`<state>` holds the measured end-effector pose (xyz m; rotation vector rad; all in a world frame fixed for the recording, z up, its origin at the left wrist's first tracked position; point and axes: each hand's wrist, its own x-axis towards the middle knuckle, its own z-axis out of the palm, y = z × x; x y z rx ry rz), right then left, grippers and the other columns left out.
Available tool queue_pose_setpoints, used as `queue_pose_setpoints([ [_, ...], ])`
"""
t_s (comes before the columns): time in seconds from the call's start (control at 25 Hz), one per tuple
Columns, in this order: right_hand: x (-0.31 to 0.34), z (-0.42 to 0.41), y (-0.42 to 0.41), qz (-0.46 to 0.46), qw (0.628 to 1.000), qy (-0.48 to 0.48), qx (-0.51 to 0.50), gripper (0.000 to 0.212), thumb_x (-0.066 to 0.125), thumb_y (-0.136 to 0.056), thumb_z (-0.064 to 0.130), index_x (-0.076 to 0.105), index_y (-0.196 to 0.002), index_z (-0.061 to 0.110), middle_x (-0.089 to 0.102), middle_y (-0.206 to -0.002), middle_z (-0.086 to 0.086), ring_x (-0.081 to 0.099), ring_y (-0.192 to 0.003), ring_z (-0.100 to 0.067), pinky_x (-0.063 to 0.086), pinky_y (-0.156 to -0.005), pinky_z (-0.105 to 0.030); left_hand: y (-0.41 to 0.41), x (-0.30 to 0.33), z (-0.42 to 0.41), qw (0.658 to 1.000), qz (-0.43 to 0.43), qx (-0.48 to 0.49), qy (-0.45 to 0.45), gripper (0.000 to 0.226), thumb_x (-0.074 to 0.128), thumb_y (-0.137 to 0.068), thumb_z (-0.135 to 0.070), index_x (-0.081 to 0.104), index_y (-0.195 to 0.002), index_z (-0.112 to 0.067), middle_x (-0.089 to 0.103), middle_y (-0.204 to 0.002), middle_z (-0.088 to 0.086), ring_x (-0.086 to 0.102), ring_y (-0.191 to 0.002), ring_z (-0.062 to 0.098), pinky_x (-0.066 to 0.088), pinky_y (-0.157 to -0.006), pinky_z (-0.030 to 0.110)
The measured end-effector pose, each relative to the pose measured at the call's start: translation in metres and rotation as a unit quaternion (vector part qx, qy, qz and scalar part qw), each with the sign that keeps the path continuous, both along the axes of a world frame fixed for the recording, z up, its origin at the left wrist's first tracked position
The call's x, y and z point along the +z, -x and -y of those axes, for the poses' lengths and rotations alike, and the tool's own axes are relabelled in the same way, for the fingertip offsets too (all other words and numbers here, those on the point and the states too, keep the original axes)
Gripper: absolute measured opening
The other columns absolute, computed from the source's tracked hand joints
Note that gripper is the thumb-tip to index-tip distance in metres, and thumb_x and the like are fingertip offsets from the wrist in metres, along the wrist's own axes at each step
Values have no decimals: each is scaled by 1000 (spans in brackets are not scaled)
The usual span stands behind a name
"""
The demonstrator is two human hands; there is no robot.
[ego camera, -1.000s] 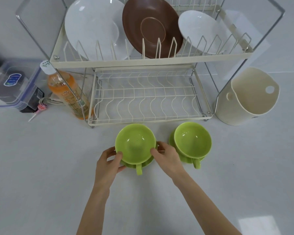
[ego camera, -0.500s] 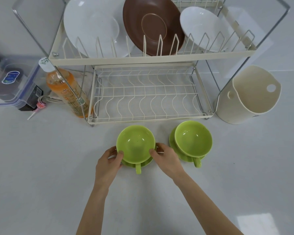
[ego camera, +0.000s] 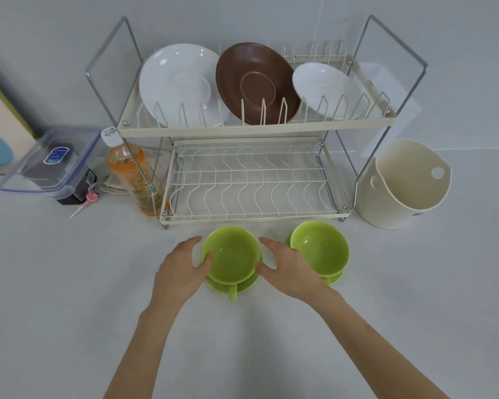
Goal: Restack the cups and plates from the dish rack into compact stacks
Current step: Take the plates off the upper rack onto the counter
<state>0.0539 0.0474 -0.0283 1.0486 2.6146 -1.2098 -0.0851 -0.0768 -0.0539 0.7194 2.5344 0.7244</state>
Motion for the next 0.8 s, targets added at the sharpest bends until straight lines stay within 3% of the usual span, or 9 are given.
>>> queue_pose_setpoints([
  [0.12, 30, -12, -7, -38, 998, -31, 26, 54, 52, -89, 31, 36, -140, 22, 41, -147, 4, 38, -135, -16, 28, -105, -22, 0, 33, -9, 996, -65, -20, -58, 40, 50, -88, -32, 51, -126, -20, 58, -131, -1, 54, -119, 18, 41, -94, 35],
  [0.28, 85, -40, -16, -103, 991, -73, 33, 44, 52, -89, 31, 46, -133, 27, 47, -142, 10, 41, -132, -10, 25, -89, -8, 1, 98, -30, 975, -164, -41, -141, 30, 49, -89, -25, 61, -116, -19, 69, -110, 0, 61, -103, 16, 40, -76, 27],
  [0.4, 125, -65, -18, -144, 979, -140, 35, 41, 55, -88, 31, 51, -129, 26, 53, -136, 12, 45, -127, -7, 21, -81, -1, 8, 145, -50, 954, -242, -49, -167, 29, 47, -89, -24, 62, -114, -18, 70, -109, 2, 61, -104, 20, 39, -77, 28],
  [0.56, 172, -104, -13, -165, 964, -207, 18, 39, 55, -88, 29, 53, -127, 26, 54, -135, 5, 48, -119, -12, 22, -78, -5, 25, 193, -81, 935, -306, -84, -160, 32, 45, -90, -27, 59, -117, -20, 68, -114, 2, 60, -105, 23, 43, -84, 32],
  [0.8, 207, -163, 16, -127, 958, -255, 21, 41, 53, -89, 26, 51, -129, 22, 55, -135, 2, 48, -125, -18, 34, -98, -22, 62, 226, -127, 927, -339, -134, -85, 36, 43, -90, -32, 52, -123, -21, 60, -125, -1, 56, -114, 24, 43, -89, 38],
])
